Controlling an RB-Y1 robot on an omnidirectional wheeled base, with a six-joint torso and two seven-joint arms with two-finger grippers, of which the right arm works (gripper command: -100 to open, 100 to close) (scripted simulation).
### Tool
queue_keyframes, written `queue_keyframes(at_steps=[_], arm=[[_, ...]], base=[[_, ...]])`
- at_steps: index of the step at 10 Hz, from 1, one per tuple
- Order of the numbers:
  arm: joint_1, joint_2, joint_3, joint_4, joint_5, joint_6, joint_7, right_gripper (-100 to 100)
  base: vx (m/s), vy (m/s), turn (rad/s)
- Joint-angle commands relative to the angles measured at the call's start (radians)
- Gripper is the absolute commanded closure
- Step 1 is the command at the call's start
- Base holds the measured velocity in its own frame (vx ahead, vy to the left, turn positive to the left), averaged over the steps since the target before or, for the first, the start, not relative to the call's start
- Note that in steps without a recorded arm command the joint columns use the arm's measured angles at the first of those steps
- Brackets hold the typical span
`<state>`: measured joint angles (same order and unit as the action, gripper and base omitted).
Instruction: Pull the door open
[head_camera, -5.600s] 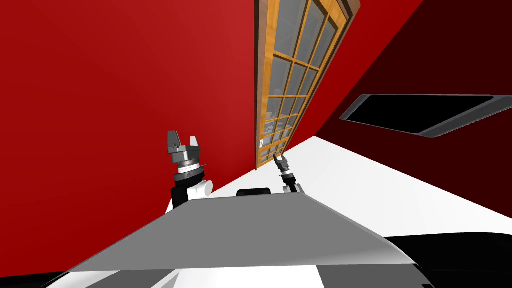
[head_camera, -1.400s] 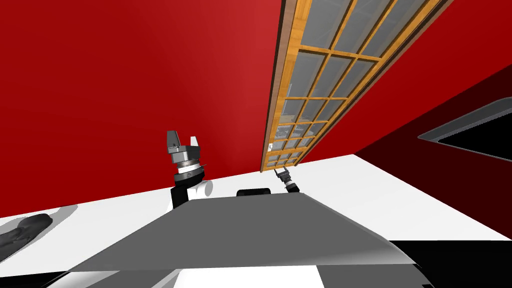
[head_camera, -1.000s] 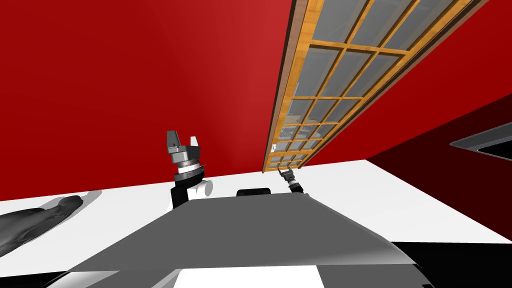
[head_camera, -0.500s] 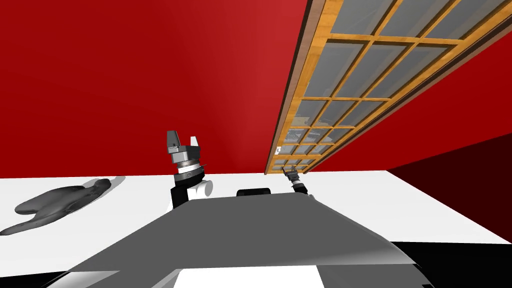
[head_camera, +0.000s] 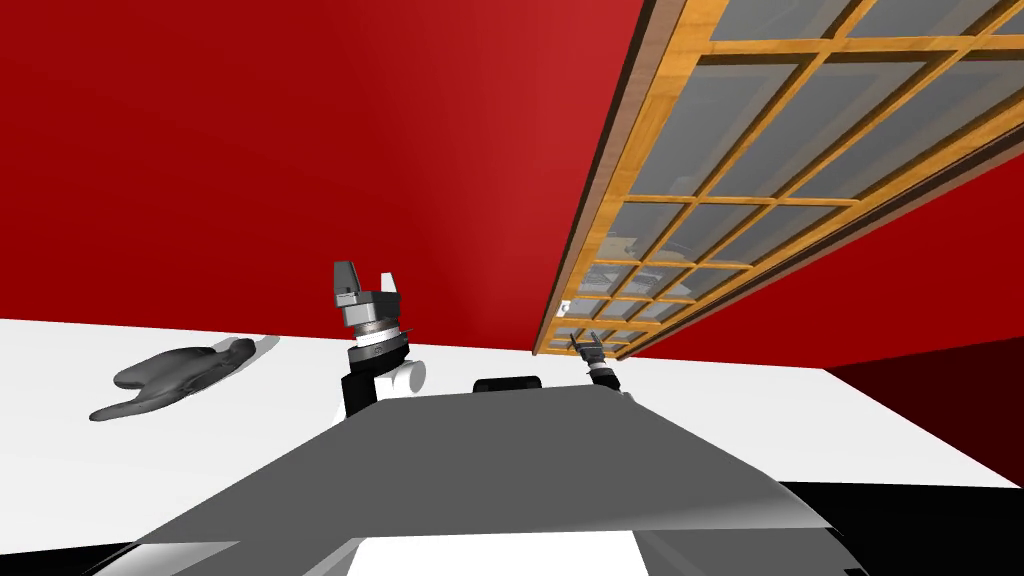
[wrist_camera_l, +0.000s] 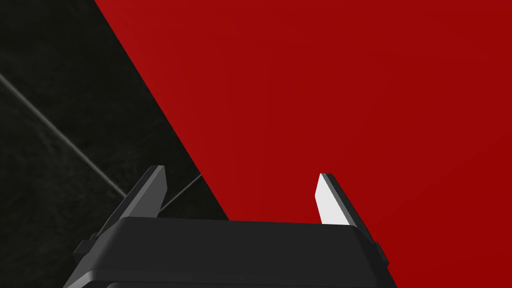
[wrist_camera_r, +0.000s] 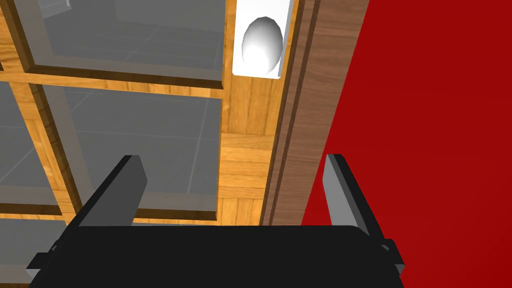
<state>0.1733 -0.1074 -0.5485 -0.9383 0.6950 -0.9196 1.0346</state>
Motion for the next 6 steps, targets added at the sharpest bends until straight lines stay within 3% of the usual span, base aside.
queue_keyframes(at_steps=[1,6], arm=[[-0.009,0.010,-0.033,0.010,-0.004,-0.001,0.003,-100],[-0.024,0.067,-0.120,0.019,-0.012,-0.004,0.007,-100]], base=[[0.118,-0.029,0.202],[0.142,-0.047,0.136]])
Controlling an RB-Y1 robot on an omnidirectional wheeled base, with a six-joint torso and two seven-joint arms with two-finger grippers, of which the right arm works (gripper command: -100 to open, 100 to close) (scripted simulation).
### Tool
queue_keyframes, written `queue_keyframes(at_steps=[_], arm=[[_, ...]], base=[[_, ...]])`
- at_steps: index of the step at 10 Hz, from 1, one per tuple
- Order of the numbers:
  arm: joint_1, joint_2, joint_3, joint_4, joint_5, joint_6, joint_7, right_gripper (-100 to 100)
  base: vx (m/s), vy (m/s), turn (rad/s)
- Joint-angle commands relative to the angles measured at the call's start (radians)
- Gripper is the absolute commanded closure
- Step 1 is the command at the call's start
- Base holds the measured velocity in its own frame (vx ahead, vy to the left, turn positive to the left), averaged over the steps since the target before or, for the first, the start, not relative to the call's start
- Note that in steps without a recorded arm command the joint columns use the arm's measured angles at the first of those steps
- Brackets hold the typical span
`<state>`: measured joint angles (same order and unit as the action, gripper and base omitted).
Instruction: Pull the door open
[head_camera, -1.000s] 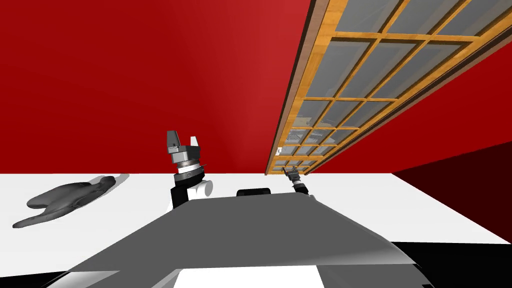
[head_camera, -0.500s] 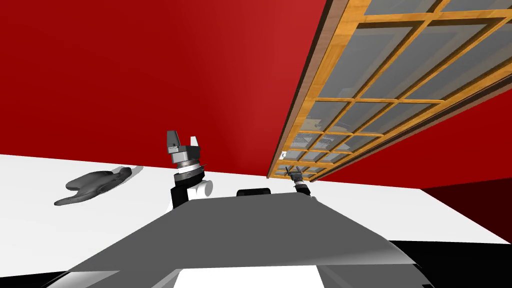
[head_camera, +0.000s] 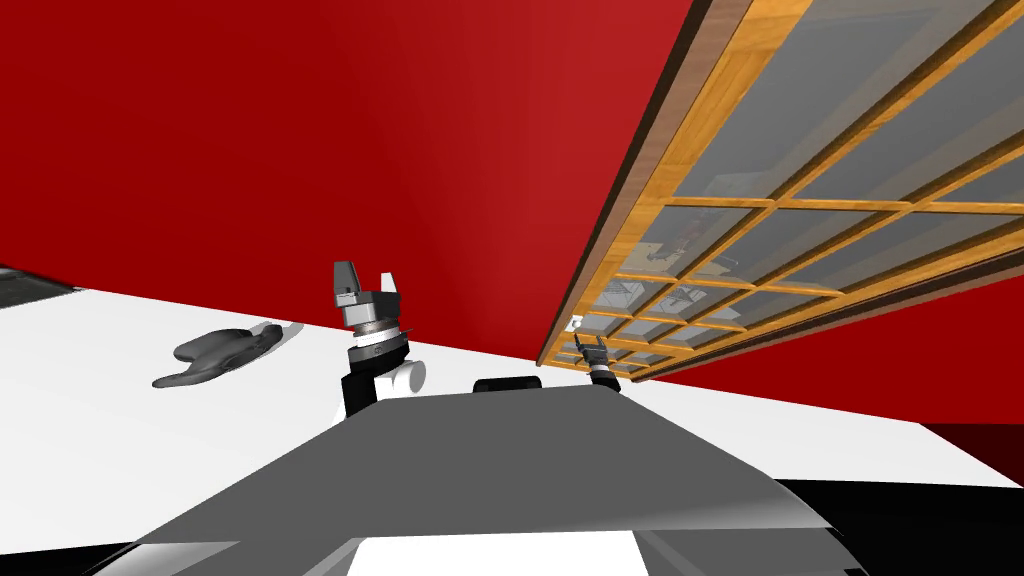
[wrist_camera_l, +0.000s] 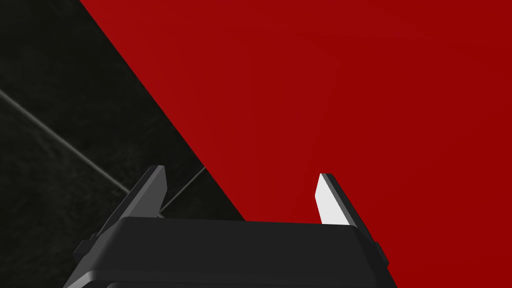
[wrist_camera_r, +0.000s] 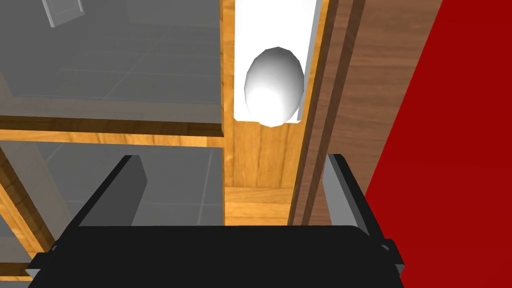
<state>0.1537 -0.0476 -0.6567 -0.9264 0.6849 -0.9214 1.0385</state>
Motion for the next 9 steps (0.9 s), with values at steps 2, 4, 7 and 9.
queue_keyframes(at_steps=[2,4,7,9], arm=[[-0.010,0.041,-0.043,0.009,-0.004,-0.004,0.006,-100],[-0.014,0.076,-0.067,0.011,-0.006,-0.006,0.008,-100],[-0.011,0.064,-0.059,0.014,-0.005,-0.009,0.007,100],[-0.011,0.064,-0.059,0.014,-0.005,-0.009,0.007,100]], base=[[0.153,-0.041,0.137],[0.174,-0.042,0.083],[-0.001,0.005,0.002],[-0.004,0.001,0.000]])
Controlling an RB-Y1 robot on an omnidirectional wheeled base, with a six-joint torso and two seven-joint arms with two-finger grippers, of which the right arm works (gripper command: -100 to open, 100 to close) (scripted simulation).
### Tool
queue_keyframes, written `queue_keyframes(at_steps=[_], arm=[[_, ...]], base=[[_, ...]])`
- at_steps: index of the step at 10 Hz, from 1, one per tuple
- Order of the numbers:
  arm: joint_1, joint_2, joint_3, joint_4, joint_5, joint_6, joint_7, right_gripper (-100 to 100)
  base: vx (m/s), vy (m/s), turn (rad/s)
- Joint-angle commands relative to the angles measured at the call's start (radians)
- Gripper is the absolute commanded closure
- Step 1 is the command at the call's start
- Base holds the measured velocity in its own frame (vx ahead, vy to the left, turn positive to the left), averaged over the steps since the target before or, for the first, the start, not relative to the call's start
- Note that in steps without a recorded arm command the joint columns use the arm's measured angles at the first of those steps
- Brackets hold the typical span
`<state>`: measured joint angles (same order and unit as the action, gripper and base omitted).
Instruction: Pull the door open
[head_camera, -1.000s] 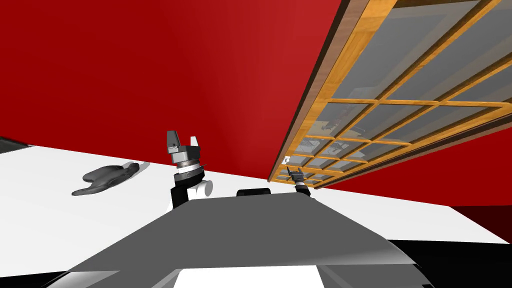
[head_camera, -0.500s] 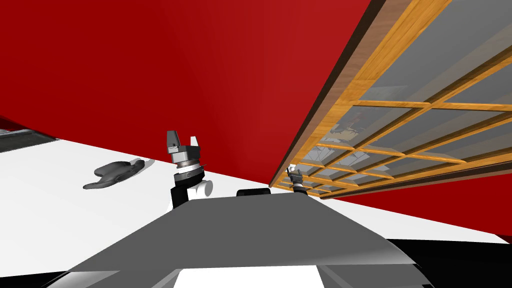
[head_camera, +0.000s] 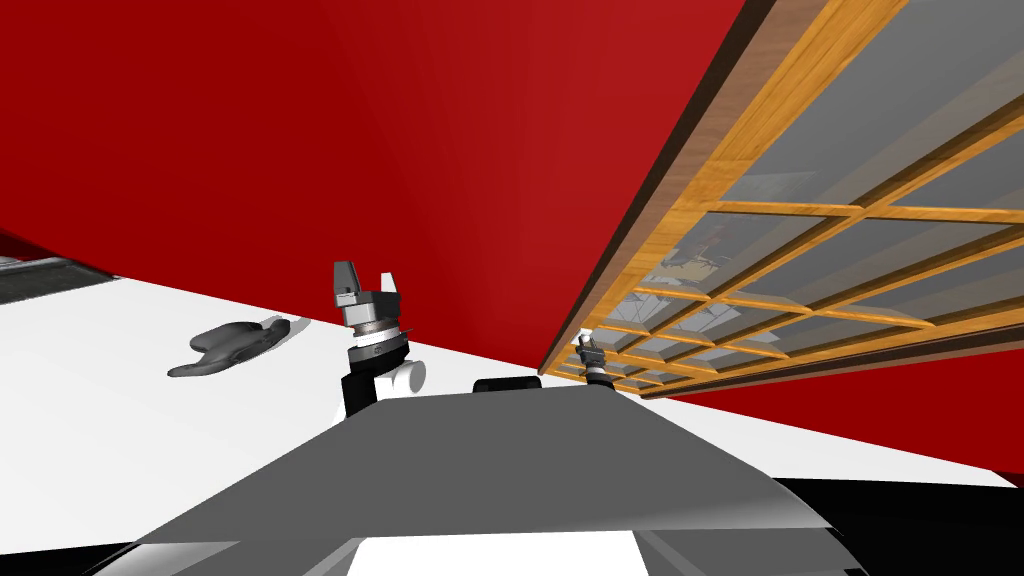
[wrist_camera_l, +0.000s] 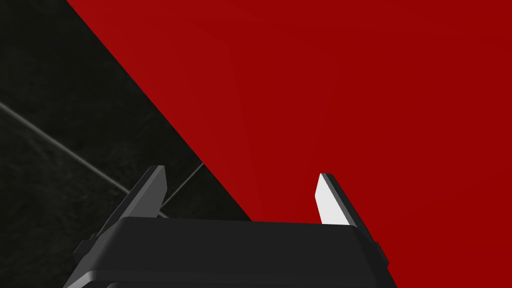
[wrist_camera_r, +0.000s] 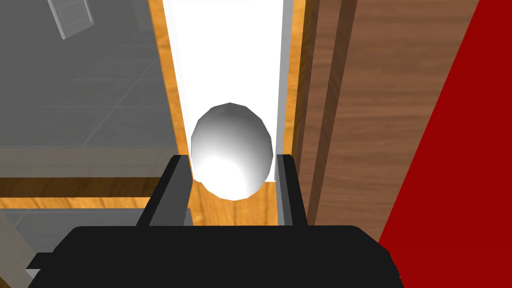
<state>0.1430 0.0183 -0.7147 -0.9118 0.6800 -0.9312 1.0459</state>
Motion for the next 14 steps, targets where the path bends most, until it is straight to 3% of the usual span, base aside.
queue_keyframes(at_steps=[1,2,8,14], arm=[[0.000,-0.002,-0.001,0.000,-0.001,0.001,0.000,100],[0.000,-0.002,-0.001,0.000,-0.001,0.001,0.000,100],[-0.011,-0.019,0.039,0.017,-0.063,0.002,-0.135,100],[-0.026,-0.040,0.090,0.038,-0.145,0.005,-0.302,100]], base=[[0.000,0.000,0.000],[0.000,0.000,0.000],[-0.040,-0.007,0.032],[-0.051,-0.007,0.037]])
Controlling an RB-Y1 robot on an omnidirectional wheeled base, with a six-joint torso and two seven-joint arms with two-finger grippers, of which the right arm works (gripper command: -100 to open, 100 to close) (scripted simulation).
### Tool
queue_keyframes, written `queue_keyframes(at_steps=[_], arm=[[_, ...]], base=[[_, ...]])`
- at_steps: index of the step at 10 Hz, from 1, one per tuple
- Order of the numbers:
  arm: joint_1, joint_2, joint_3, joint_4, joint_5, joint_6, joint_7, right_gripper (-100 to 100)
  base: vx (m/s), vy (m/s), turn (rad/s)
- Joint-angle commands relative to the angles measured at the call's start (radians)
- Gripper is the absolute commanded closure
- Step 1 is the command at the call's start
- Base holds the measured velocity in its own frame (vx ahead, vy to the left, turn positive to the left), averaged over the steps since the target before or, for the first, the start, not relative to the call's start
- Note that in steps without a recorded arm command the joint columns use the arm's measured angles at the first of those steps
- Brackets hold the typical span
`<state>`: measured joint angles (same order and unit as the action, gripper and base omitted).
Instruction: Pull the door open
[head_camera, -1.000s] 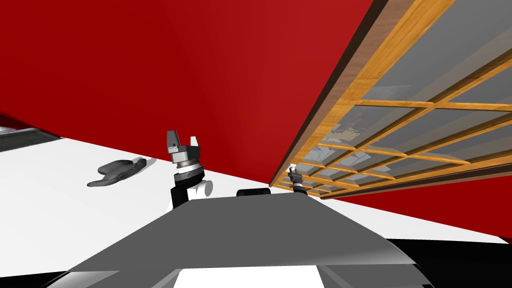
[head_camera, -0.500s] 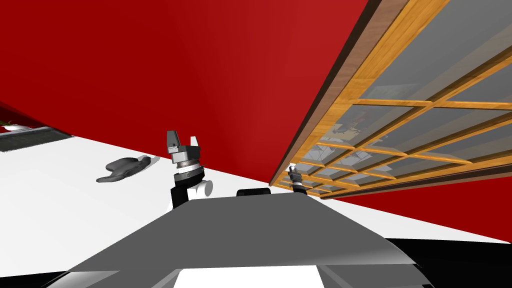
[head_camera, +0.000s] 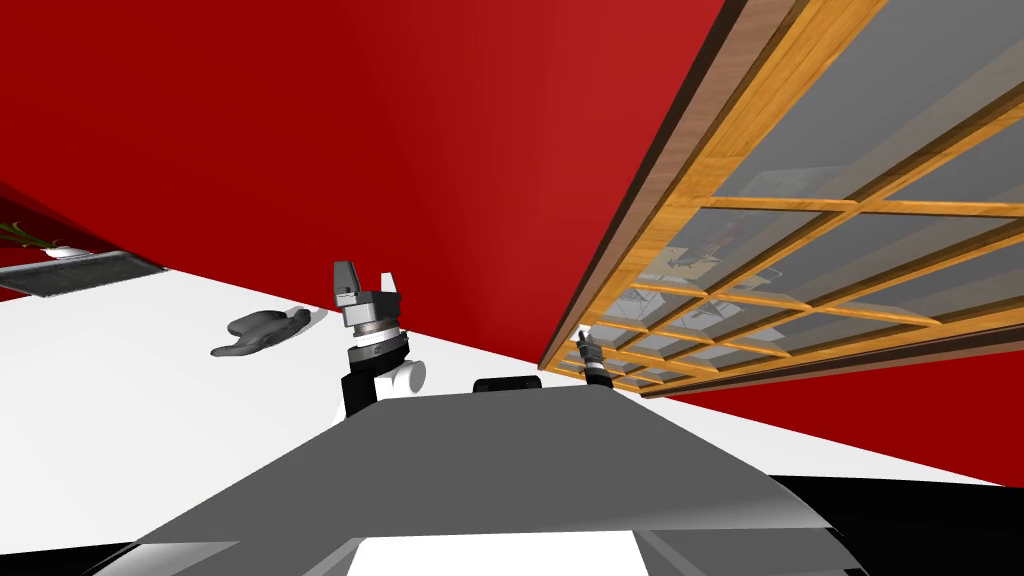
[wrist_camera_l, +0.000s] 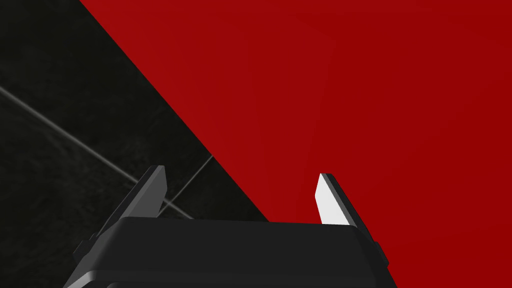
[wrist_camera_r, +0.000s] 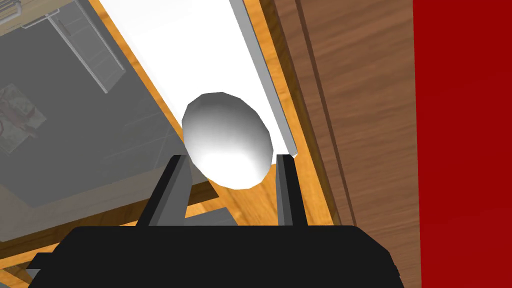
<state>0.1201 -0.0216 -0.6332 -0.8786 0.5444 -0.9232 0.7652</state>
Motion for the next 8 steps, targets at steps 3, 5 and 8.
queue_keyframes(at_steps=[3,5,8], arm=[[-0.009,-0.008,0.029,0.014,-0.044,-0.002,-0.095,100],[-0.012,-0.013,0.039,0.018,-0.060,-0.001,-0.146,100],[-0.019,-0.021,0.062,0.027,-0.097,0.000,-0.221,100]], base=[[-0.040,-0.010,0.032],[-0.034,-0.007,0.019],[-0.036,-0.009,0.033]])
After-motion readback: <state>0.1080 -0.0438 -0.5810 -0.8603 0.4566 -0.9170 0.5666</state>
